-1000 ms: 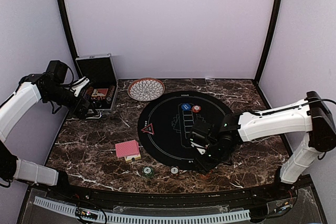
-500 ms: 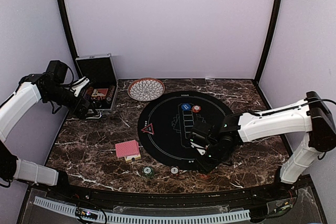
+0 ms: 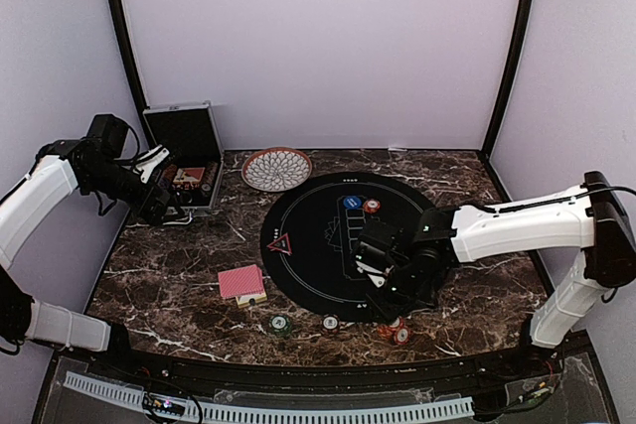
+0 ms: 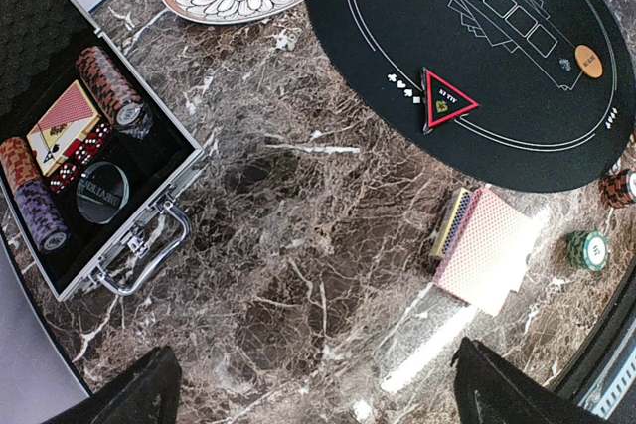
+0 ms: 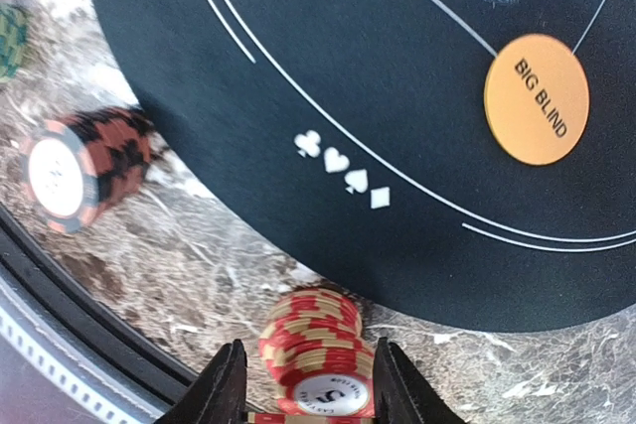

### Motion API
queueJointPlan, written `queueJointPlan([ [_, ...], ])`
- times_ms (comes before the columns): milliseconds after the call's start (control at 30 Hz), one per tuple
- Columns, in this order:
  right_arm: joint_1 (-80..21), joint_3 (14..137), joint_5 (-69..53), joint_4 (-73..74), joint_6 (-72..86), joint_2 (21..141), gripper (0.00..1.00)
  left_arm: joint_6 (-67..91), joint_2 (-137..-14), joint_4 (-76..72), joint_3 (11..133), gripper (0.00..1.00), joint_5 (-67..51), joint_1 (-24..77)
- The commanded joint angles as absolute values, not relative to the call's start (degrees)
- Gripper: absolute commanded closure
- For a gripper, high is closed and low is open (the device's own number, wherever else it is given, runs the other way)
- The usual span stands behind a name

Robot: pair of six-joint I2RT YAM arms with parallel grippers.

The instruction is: Distribute texas hold em gaming equipment

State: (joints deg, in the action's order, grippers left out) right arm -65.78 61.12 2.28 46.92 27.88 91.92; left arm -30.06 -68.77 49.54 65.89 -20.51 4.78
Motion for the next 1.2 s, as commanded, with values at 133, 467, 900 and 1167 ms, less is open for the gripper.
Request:
queueJointPlan([
  [133,-66.44,62.32,2.24,48.72,27.33,91.43,0.41,-30.85,-67.44,50.37,65.63,0.01,-20.90,5.02],
  [467,-66.45,60.67,2.51,47.96,27.30,92.46,0.28,-31.05,-67.06,50.56,65.63,0.01,-20.72,5.01],
  [900,-66.09,57.21,1.99,45.58,27.55,92.13,0.30,-30.93,-67.36,50.64,65.83,0.01,-20.90,5.05],
  [1167,-65.92,57.19,1.39,44.85,27.29,92.54,0.40,-30.93,-67.32,50.72,65.85,0.01,-20.77,5.02],
])
